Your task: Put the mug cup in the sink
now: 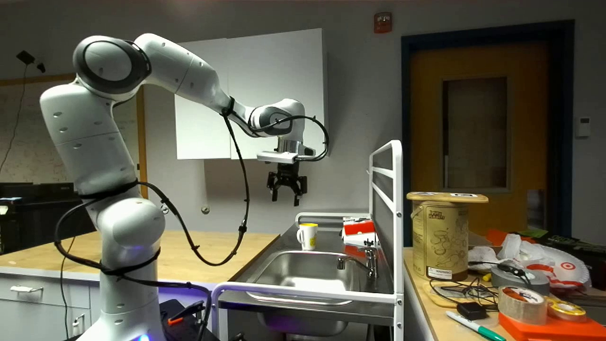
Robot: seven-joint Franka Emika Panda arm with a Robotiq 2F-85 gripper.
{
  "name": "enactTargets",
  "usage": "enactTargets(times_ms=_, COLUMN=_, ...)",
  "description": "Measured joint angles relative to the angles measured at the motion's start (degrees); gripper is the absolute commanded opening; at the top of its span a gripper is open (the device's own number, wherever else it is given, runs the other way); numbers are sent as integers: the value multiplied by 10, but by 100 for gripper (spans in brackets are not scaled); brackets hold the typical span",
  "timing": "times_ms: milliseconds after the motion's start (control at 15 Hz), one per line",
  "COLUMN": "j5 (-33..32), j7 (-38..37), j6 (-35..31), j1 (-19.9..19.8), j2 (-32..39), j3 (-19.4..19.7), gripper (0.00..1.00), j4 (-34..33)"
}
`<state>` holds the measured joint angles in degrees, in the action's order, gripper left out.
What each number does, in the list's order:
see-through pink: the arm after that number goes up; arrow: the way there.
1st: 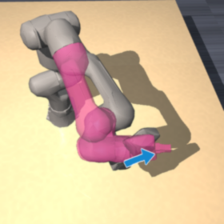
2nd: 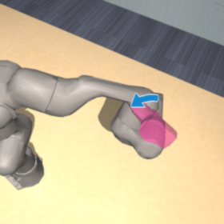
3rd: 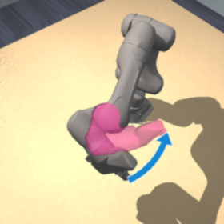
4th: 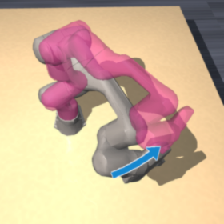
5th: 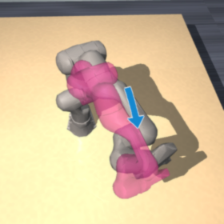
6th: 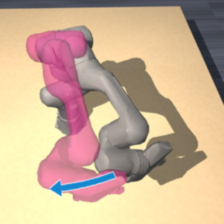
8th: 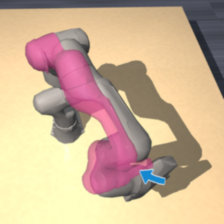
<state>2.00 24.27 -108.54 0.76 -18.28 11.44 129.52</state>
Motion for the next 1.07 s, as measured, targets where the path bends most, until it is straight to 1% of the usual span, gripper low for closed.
enactTargets(times_ms=200, j5=33, j7=0, j6=-28, j1=1, j2=53, j3=-4, gripper=100, j4=-23)
enactTargets(times_ms=400, j5=61, j7=-8, j6=-45, j1=2, j2=130, j3=-18, gripper=100, j4=-76)
enactTargets(times_ms=733, j5=100, j7=-82, j6=-47, j1=2, j2=270, j3=-61, gripper=100, j4=-221)
enactTargets(times_ms=1067, j5=107, j7=-160, j6=-46, j1=3, j2=370, j3=-100, gripper=100, j4=-362)
